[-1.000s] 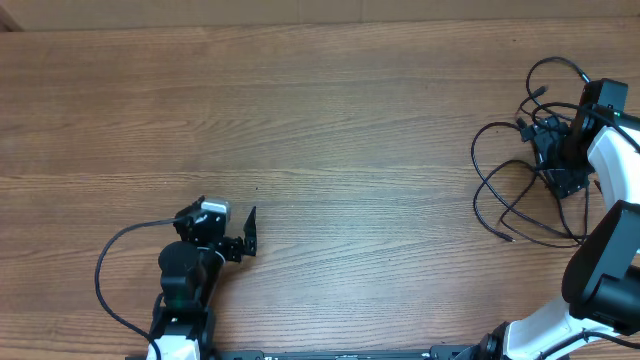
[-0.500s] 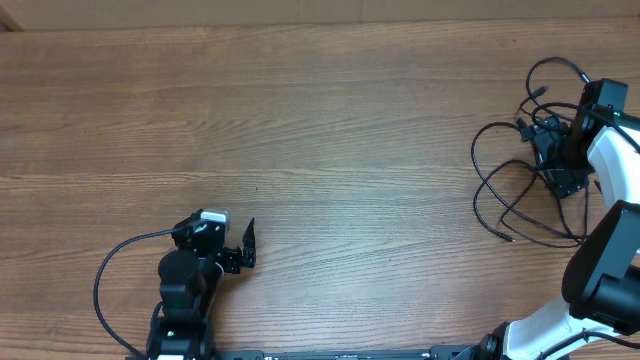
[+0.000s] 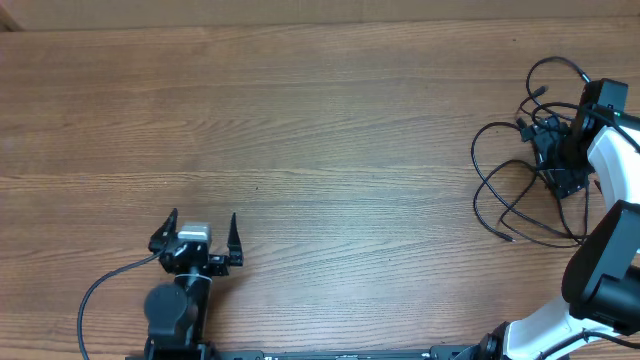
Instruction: Untangle cables
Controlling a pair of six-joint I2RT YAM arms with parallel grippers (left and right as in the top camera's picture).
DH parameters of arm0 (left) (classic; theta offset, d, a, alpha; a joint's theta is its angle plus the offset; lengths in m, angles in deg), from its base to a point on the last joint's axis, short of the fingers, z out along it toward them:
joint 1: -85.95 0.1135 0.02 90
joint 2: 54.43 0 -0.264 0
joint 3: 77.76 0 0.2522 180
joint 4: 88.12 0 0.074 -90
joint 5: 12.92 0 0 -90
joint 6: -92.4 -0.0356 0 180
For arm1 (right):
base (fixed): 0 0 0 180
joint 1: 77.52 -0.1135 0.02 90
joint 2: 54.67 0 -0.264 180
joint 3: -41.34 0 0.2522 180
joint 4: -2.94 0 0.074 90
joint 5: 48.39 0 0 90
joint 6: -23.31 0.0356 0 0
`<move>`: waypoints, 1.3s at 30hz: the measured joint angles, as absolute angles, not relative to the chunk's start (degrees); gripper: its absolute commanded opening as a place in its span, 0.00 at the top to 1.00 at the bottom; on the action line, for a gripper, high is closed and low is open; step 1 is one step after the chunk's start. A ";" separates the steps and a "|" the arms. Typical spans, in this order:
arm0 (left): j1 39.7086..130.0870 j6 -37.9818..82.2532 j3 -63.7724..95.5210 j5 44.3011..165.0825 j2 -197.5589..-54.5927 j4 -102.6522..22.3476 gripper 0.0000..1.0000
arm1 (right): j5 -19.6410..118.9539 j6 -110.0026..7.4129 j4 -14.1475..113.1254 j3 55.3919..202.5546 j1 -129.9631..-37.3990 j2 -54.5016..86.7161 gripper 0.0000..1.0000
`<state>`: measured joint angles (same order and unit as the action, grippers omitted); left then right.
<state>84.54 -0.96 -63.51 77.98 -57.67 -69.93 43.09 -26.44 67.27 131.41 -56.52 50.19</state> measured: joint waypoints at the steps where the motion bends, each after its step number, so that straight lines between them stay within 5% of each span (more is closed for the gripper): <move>1: 84.93 -0.96 -63.51 77.85 -56.25 -70.00 0.01 | 43.11 -26.47 67.29 131.41 -56.50 50.19 0.00; 39: 87.12 -1.20 -63.51 77.26 -55.34 -69.89 0.00 | 43.09 -26.44 67.29 131.41 -56.52 50.19 0.00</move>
